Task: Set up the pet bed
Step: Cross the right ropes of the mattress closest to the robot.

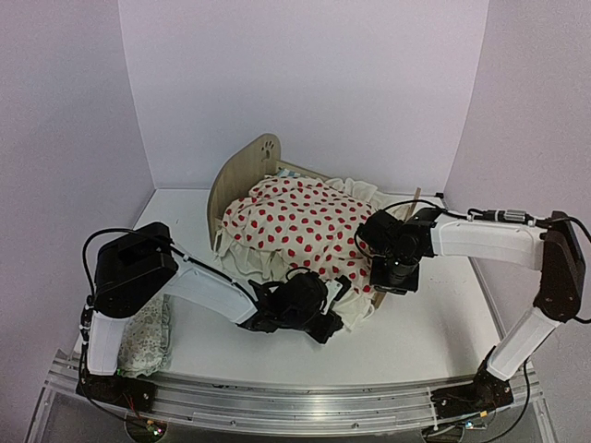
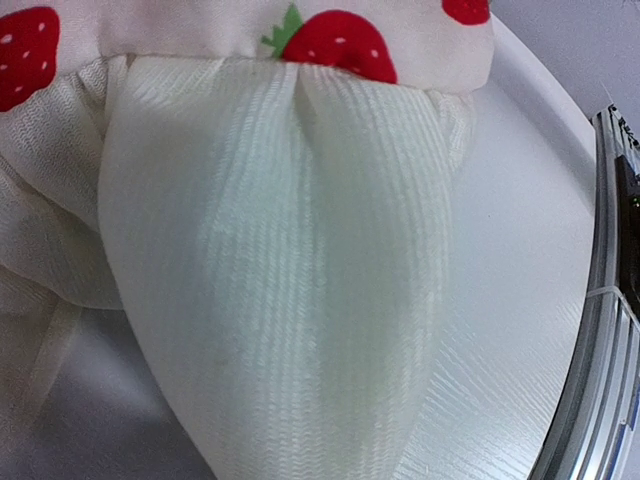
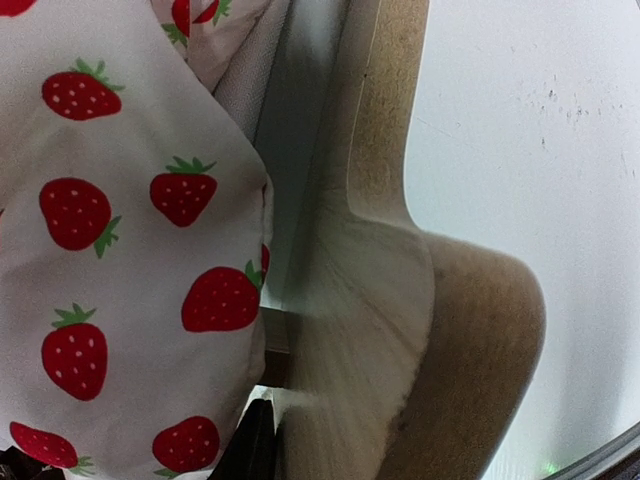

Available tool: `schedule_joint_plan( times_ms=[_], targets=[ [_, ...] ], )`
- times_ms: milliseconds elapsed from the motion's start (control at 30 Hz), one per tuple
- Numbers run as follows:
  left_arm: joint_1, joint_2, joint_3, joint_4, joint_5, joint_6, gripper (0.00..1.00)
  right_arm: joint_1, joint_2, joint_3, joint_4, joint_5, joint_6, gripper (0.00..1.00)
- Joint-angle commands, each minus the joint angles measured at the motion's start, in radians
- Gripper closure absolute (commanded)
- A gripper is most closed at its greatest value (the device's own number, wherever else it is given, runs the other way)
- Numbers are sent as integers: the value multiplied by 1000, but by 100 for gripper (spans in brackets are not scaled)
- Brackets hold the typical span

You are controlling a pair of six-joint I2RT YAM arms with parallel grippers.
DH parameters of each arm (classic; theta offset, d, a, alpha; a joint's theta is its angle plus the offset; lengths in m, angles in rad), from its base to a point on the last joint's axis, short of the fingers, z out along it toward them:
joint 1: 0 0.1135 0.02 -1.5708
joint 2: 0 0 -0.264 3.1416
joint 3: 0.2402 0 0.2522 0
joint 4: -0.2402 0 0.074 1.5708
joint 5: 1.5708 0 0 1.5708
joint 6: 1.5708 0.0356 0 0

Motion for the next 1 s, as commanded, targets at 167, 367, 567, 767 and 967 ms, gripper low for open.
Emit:
schedule_joint_plan(
  times_ms=[167,367,567,767,967],
  targets=[
    [-5,-65,71,-71,39,-25,100,19,-1,67,107,-4,-364,55],
    [-2,-88,96,-110,47,-37,100,16,-51,141,50,-41,-372,38],
    [7,-94,111,-127,46,-44,100,18,-144,119,32,-120,-368,35],
    [11,-96,114,-150,42,-54,100,17,-204,69,26,-186,-351,32],
    [18,-133,119,-229,36,-71,100,18,-227,15,27,-290,-250,37]
  ],
)
